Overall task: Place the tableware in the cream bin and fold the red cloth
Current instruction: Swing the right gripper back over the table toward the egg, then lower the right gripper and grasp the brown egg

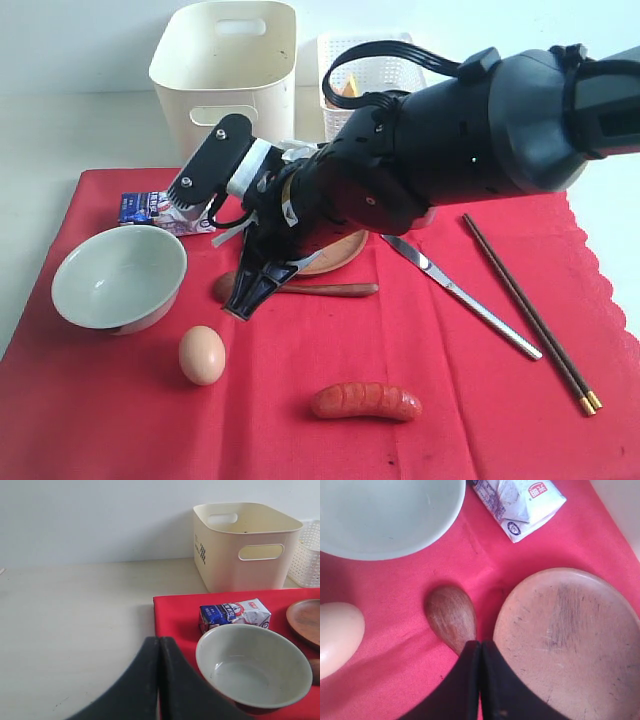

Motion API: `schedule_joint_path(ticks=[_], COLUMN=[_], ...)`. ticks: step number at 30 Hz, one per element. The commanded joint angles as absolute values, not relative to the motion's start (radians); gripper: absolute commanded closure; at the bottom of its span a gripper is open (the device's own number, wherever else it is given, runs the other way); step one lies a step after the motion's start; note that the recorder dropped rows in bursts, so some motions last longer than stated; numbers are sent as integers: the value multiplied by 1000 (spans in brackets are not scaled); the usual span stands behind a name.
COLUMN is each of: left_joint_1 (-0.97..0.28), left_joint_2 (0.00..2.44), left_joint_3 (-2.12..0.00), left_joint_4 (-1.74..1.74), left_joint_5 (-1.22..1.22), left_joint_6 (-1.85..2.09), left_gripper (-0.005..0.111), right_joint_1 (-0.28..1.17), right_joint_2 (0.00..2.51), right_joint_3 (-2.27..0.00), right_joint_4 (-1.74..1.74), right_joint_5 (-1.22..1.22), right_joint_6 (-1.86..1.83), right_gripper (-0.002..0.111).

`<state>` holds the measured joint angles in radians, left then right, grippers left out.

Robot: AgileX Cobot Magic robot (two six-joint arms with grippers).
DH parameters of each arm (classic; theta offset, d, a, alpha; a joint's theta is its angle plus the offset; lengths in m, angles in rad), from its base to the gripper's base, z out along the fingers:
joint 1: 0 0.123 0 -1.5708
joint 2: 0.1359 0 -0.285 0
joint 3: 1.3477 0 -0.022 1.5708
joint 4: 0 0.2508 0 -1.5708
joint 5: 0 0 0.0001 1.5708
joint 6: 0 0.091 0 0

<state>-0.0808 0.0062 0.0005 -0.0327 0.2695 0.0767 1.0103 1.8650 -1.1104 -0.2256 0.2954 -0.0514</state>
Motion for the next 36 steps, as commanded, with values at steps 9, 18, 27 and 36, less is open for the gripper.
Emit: schedule_joint_path(ticks=[9,18,27,36], left_joint_1=[-80,-80,-80,-80], left_joint_2=[0,0,0,0], left_joint_3=[0,0,0,0], left_joint_4=[-43,-43,-43,-43], left_joint_5=[267,267,267,267], left_joint_6=[74,74,74,74], left_gripper=[106,106,106,106], right_joint_1=[1020,1142,1216,1214], right_joint_2=[1864,1862,1864,2019], right_joint_3=[-1106,-1106,-1128,-1215], right_joint_4=[-209,-213,-182,-169], right_joint_5=[286,284,354,373], right_joint_6=[-38,-42,-42,0], right_gripper=[93,49,29,29])
